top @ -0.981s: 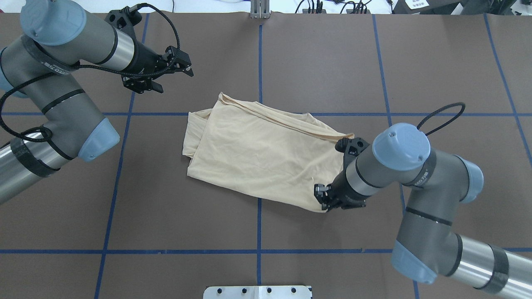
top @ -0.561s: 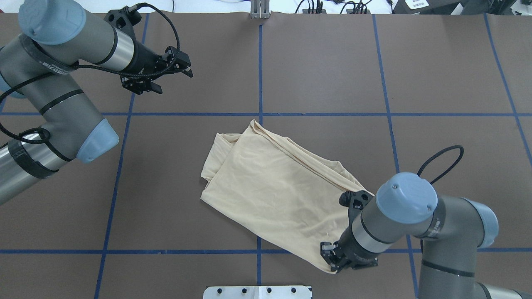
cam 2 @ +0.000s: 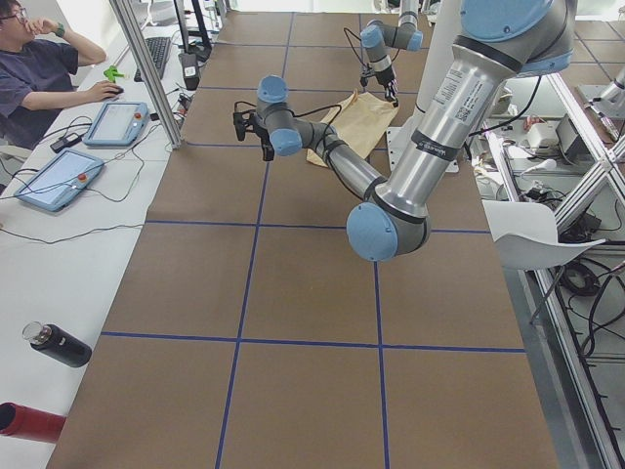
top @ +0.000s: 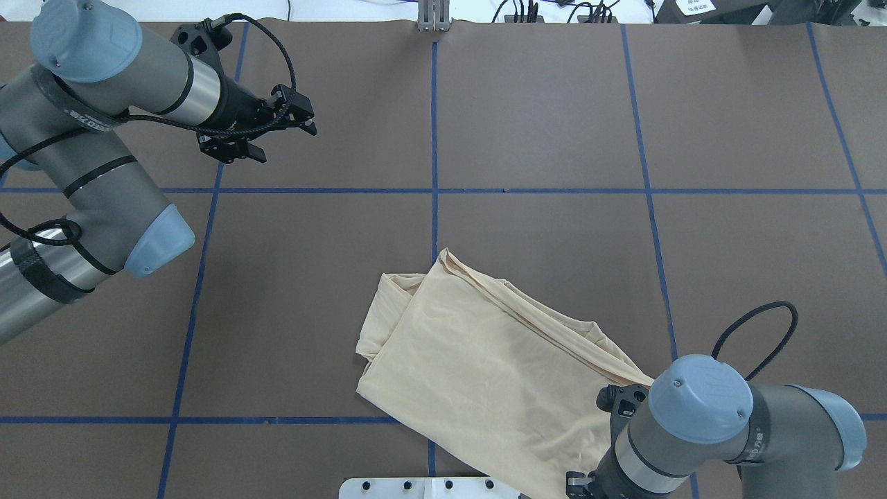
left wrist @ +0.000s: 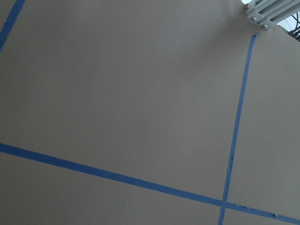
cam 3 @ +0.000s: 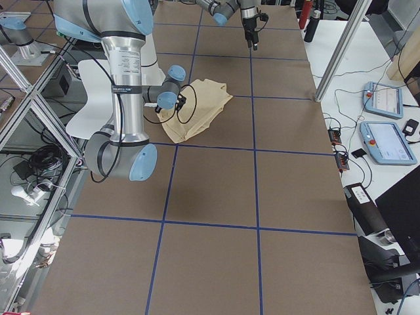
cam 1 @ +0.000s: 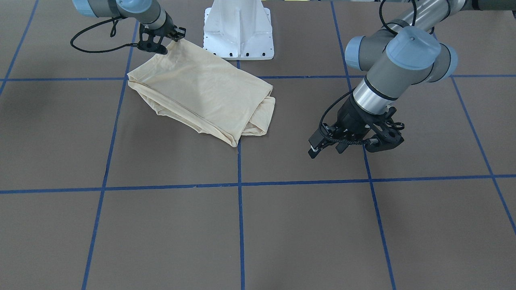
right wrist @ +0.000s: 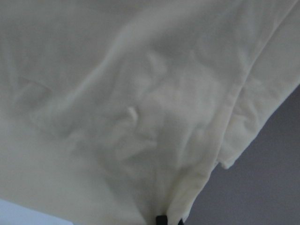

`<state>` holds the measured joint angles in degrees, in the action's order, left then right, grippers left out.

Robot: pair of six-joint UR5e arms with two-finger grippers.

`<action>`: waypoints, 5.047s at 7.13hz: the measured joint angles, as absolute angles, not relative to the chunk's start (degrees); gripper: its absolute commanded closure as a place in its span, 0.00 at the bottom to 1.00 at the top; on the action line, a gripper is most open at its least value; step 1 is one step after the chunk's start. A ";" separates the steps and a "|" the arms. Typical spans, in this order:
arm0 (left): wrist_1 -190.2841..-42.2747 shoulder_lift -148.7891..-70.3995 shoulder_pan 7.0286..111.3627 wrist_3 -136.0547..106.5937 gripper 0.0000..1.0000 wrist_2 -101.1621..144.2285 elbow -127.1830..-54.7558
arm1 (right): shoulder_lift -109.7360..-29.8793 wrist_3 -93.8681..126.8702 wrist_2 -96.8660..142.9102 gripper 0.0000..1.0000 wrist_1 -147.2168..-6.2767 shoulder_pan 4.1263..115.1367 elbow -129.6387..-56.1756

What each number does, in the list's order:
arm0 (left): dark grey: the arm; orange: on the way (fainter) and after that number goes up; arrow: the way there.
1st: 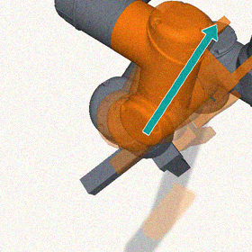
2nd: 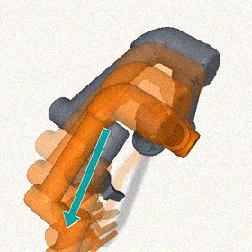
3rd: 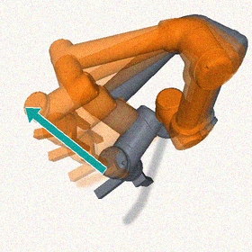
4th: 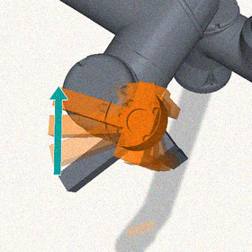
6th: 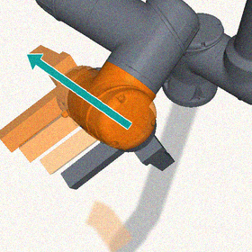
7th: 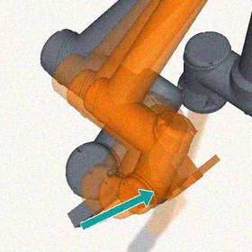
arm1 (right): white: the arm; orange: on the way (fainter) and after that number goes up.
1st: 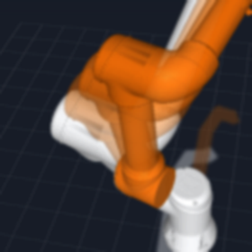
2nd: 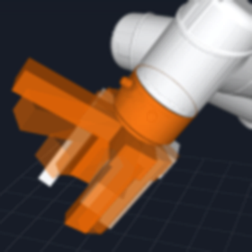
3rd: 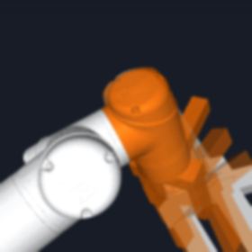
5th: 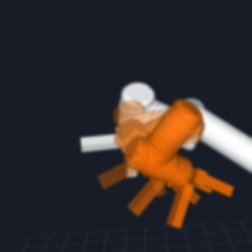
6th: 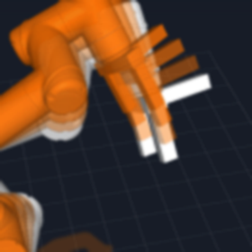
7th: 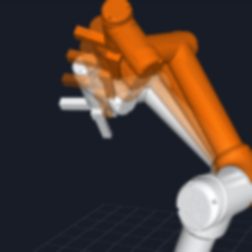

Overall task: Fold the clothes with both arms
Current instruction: 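Drag the folded shirt with the right gripper toward the robot, then release the shirt with the right gripper while the left gripper moves to its near corner, then grasp the shirt's near corner with the left gripper, then drag the shirt with the left gripper away from the robot, rotating it lengthwise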

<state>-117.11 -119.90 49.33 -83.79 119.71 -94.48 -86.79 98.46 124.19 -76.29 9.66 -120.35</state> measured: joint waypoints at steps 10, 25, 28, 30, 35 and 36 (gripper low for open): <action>-113.36 -112.58 19.16 -111.97 0.00 107.98 -110.14 | -73.71 88.59 121.78 0.00 -75.74 37.30 -117.71; -111.98 -113.60 14.28 -113.03 0.48 106.79 -103.64 | -73.44 87.54 119.44 0.00 -75.78 37.03 -116.19; -111.95 -113.70 14.41 -113.03 0.54 106.79 -103.47 | -73.66 87.61 119.44 0.00 -75.85 36.87 -115.97; -111.90 -113.78 14.41 -113.03 0.80 106.79 -103.45 | -73.72 87.63 119.44 0.00 -75.85 36.83 -115.94; -109.61 -115.04 17.15 -113.03 1.00 106.94 -103.92 | -73.85 87.61 119.44 0.00 -75.85 36.97 -115.93; -109.31 -115.48 18.42 -113.03 1.00 107.00 -103.95 | -73.88 87.57 119.44 0.00 -75.85 37.02 -115.93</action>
<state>-109.31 -115.48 18.42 -113.03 107.00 -103.95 -73.88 87.57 119.44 -75.85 37.02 -115.93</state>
